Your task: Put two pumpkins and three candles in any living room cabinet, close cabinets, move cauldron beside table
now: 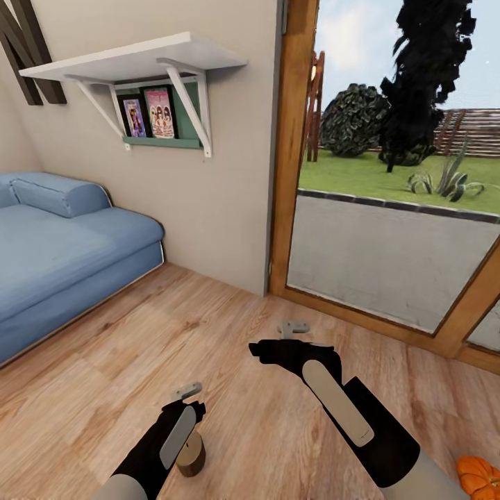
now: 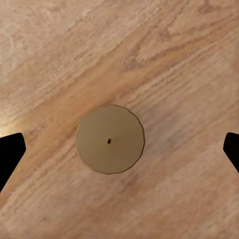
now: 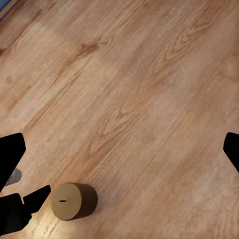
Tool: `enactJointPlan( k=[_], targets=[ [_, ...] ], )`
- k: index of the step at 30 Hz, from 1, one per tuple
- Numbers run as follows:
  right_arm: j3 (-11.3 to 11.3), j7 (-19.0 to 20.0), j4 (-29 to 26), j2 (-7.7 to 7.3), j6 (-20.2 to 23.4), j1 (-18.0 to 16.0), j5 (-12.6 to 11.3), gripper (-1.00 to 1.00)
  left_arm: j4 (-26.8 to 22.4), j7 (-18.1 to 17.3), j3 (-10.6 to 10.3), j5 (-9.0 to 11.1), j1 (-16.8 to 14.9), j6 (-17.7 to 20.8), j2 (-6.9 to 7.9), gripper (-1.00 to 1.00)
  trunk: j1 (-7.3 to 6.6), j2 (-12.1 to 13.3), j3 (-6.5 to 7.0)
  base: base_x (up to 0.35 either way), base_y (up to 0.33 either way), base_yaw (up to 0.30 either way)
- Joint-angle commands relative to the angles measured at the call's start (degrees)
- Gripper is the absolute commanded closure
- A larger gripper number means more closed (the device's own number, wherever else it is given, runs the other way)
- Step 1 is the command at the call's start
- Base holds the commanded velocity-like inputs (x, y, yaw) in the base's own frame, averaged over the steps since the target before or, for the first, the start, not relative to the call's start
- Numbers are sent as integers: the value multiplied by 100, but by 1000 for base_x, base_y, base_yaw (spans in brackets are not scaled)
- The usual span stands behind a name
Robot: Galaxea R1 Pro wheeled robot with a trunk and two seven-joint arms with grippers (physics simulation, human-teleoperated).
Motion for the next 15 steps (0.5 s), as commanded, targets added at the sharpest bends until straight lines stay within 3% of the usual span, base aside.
enactJointPlan(
  k=[1,4,7,15],
  targets=[
    [16,-59,-7,-4,2,-4,-43,-100,-6,47,-20,48,-3,12,4,-100,1,-4,-28,0,0,0],
    [24,-55,-7,-4,-2,-6,-30,-100,1,46,-21,50,-3,12,4,-100,9,-8,-95,0,0,0],
    [121,-152,29,44,94,-38,-79,-100,-96,-52,-26,146,-11,19,40,-100,9,-8,-94,0,0,0],
    [125,-221,119,47,135,-36,-47,-100,-327,-63,-25,286,-11,88,38,-100,9,-8,-94,0,0,0]
  ],
)
